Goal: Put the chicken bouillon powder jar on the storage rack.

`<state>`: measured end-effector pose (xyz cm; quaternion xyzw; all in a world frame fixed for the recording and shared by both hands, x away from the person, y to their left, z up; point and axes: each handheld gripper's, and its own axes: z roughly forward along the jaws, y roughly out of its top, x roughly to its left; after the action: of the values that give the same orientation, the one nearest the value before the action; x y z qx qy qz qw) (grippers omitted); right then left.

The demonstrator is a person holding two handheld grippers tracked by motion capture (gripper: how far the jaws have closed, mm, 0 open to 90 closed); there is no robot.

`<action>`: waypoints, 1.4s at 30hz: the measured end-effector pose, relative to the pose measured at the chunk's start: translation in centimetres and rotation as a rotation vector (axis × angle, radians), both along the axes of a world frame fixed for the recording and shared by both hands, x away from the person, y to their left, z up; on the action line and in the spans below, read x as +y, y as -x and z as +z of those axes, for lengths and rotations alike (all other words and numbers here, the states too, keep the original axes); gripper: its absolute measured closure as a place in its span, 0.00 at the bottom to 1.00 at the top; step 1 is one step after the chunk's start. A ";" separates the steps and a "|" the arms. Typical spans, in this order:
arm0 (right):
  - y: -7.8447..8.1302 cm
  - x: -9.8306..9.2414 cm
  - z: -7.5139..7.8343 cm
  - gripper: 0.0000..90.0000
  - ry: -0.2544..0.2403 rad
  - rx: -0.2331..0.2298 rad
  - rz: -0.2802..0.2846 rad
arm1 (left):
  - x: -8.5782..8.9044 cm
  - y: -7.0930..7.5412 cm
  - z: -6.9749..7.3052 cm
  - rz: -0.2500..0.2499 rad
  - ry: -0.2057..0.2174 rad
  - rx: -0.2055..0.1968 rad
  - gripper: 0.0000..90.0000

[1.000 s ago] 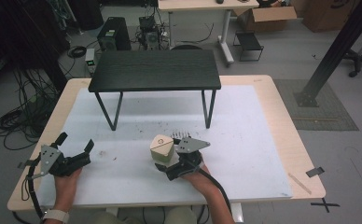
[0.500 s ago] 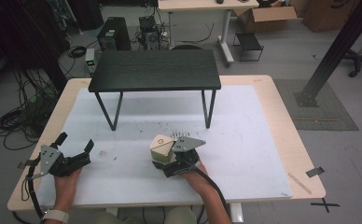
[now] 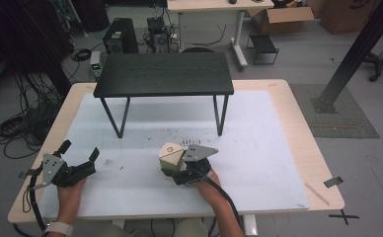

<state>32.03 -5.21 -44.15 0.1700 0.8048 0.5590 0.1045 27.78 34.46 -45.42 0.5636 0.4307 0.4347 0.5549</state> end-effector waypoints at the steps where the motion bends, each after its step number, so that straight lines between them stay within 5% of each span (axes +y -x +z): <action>1: 0.0 0.0 0.0 0.32 -0.001 0.000 -0.002 | 0.0 0.0 0.0 0.000 0.000 0.000 0.00; 22: 0.6 -0.4 0.5 0.32 -0.039 -0.011 -0.058 | 0.0 0.0 0.0 0.002 0.001 -0.002 0.00; 42: 1.9 -1.3 6.1 0.32 -0.088 -0.058 -0.168 | 0.0 0.0 0.0 0.000 0.003 0.002 0.00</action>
<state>30.12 -6.56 -38.00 0.2249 0.7591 0.5876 0.1669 27.81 34.48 -45.41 0.5632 0.4321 0.4333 0.5553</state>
